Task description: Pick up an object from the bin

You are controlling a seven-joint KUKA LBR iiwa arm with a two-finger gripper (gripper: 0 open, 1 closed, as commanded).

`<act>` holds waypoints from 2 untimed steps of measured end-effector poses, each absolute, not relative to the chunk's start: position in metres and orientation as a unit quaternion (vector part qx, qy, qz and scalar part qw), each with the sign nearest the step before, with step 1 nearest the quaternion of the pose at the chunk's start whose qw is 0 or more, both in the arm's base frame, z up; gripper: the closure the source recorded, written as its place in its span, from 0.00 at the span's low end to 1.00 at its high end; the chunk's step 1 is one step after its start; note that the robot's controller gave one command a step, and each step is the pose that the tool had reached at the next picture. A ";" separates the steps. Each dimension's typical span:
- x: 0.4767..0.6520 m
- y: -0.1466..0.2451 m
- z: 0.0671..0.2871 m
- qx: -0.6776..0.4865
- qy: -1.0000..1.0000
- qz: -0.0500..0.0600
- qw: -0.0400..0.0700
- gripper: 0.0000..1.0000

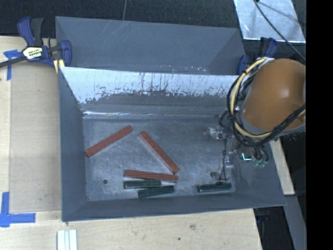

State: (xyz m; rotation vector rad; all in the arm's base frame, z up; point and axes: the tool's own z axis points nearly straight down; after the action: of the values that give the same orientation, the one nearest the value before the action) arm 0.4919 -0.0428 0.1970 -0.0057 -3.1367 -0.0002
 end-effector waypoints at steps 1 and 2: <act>0.493 -0.050 0.173 0.035 -0.999 0.000 -0.005 0.00; 0.485 -0.072 0.090 0.123 -0.992 0.001 -0.002 0.00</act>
Offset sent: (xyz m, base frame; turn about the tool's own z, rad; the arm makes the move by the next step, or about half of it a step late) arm -0.0098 -0.0337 -0.1270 -0.2935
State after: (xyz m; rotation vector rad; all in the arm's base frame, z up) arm 0.4848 -0.0717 0.0903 0.3883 -3.1217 0.0024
